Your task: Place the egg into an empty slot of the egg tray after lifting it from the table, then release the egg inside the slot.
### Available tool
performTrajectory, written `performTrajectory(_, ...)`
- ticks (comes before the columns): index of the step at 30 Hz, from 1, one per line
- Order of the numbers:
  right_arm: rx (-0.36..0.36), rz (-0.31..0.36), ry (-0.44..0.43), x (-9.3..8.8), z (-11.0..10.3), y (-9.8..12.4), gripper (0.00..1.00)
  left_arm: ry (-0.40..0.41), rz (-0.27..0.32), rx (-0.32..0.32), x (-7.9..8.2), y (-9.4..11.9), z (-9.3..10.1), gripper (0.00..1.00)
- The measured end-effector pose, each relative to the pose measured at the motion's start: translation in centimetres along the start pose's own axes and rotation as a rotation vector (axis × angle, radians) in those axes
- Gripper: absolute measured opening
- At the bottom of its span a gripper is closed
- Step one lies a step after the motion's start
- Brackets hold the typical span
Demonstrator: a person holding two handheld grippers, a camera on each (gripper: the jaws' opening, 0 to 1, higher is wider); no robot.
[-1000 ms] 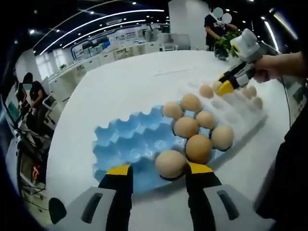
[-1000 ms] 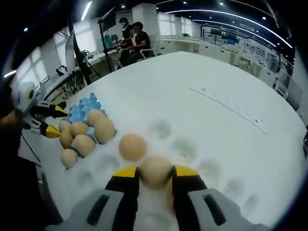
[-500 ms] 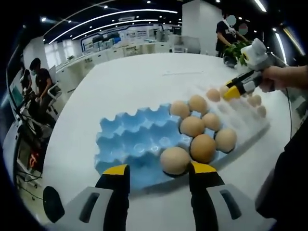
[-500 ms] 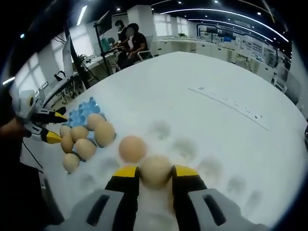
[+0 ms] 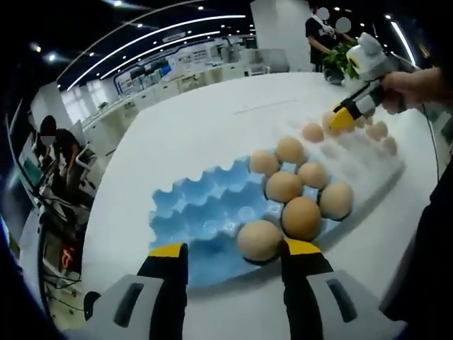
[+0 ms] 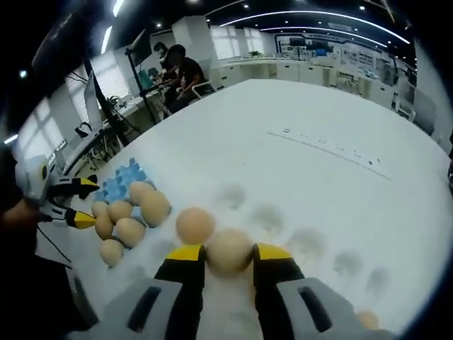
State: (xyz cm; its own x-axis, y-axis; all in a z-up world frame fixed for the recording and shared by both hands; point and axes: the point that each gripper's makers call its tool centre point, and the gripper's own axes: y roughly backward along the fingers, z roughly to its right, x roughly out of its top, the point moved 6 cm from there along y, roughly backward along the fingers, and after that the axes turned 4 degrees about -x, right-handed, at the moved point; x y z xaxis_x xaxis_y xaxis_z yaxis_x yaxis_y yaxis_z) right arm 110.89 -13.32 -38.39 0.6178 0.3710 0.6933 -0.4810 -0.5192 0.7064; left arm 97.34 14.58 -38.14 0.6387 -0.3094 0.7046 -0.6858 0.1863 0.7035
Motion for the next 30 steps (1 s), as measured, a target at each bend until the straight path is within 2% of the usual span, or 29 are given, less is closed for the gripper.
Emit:
performTrajectory(5, -0.011, 0.015, -0.022, 0.5, -0.6, 0.5, 0.27, 0.007, 0.0, 0.011, 0.0, 0.1, -0.3, 0.58)
performTrajectory(11, 0.031, 0.039, -0.092, 1.0, -1.7, 1.0, 0.27, 0.007, 0.001, 0.01, -0.1, 0.0, -0.3, 0.57)
performTrajectory(22, 0.101, 0.06, -0.093, 1.6, -4.7, 1.7, 0.27, -0.001, -0.002, 0.014, 0.0, 0.0, -0.2, 0.57)
performTrajectory(30, 0.132, 0.043, -0.101, 1.2, -5.4, 1.9, 0.27, 0.017, -0.006, 0.031, 0.0, 0.1, -0.3, 0.59)
